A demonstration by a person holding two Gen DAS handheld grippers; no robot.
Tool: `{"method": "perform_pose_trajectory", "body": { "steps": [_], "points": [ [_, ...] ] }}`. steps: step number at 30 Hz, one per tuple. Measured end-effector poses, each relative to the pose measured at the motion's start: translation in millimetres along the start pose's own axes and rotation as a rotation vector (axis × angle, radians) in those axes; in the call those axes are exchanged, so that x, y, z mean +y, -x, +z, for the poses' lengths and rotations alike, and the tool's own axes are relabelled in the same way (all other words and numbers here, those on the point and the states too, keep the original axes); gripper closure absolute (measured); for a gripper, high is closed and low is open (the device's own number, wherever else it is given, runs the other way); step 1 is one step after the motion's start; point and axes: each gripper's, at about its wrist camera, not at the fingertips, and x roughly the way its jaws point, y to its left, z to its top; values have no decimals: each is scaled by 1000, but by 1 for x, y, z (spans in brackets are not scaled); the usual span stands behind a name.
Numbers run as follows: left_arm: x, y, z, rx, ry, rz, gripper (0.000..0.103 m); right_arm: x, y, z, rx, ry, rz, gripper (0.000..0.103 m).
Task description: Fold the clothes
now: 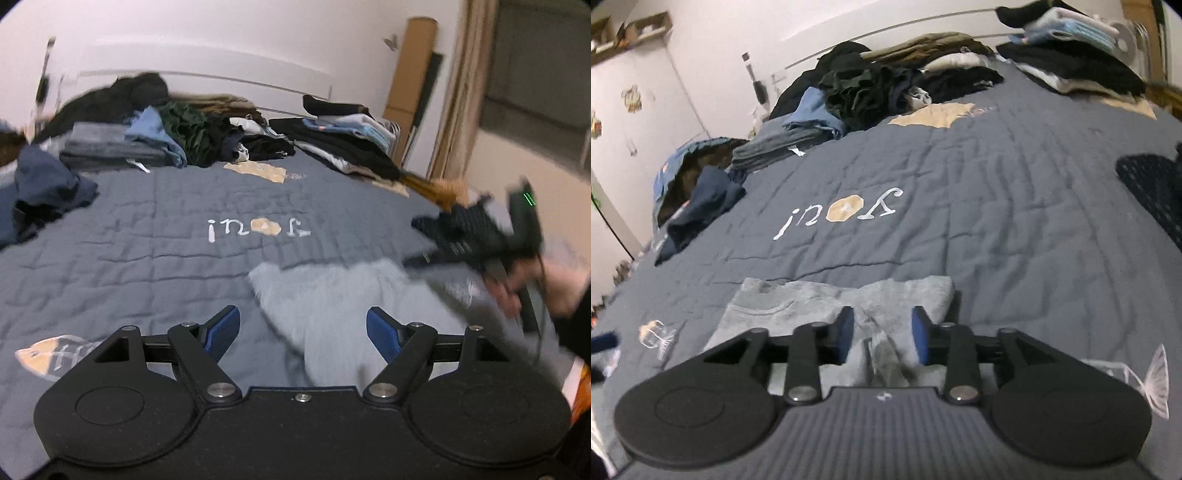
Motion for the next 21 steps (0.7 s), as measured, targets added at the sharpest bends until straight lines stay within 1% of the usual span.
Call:
{"method": "perform_pose_trajectory", "body": {
  "steps": [1,3,4,6,7,8,9,10,12,14,16,17,19,21],
  "points": [
    [1,-8,6,11,13,-11,42,-2,4,-2,2,-9,9,67],
    [-3,-14,4,24,52,-121,49,-5,11,-7,6,-26,27,67],
    [-5,-17,3,30,71,-177,49,-6,14,-10,9,-43,57,67],
    [-7,-25,-8,74,164,-330,49,-7,23,-15,15,-72,149,67],
    [-8,-30,-14,101,206,-397,47,-6,27,-17,14,-75,186,66],
    [-10,-34,-19,121,221,-445,45,-4,30,-19,13,-77,219,64],
    [-12,-39,-22,140,224,-469,40,-1,31,-21,13,-80,251,63],
    [-12,-46,-27,179,238,-473,35,2,33,-24,22,-84,286,61],
    [-11,-58,-39,264,254,-464,35,11,30,-32,57,-61,329,61],
    [-7,-68,-53,354,258,-440,35,16,21,-41,114,-29,296,60],
    [-10,-61,-54,358,231,-433,35,14,8,-50,190,-10,248,60],
    [-11,-57,-54,359,216,-429,35,12,5,-53,206,-6,232,60],
    [-13,-49,-54,361,188,-423,33,8,3,-59,217,-4,208,60],
    [-7,-39,-40,304,208,-448,28,7,12,-54,199,-21,204,60]
  ]
}}
